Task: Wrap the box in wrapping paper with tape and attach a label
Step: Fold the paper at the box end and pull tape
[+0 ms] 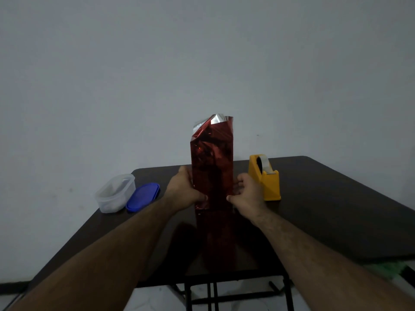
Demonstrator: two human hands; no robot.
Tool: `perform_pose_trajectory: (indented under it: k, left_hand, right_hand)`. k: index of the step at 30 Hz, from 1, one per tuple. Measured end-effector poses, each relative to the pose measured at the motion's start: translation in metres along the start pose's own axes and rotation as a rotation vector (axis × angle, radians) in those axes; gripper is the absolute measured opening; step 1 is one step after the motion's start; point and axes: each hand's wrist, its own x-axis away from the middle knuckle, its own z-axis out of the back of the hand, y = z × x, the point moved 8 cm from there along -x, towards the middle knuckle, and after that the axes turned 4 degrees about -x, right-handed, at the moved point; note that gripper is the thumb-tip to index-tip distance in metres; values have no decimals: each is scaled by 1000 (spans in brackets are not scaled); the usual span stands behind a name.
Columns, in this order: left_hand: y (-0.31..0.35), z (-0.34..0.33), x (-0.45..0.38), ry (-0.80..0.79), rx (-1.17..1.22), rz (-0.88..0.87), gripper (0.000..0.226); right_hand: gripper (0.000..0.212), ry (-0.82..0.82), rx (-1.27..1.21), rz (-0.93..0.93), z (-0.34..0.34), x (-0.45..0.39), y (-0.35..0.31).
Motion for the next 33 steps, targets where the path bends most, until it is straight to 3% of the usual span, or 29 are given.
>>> perform_pose_trajectory:
  k: [5, 13, 22, 33]
  left_hand:
    - [12, 22, -6, 101, 47, -76, 79]
    - [20, 29, -15, 37, 231, -39, 137]
    - [21, 29, -13, 37, 225, -19, 132]
    - [10, 29, -19, 26, 115, -15, 144]
  right_hand:
    - [52, -29, 23, 7, 2, -7, 1]
    - [44, -45, 52, 42, 6, -11, -5]
    - [45, -42, 65, 14, 8, -9, -3]
    - [53, -61, 46, 64, 9, -12, -14]
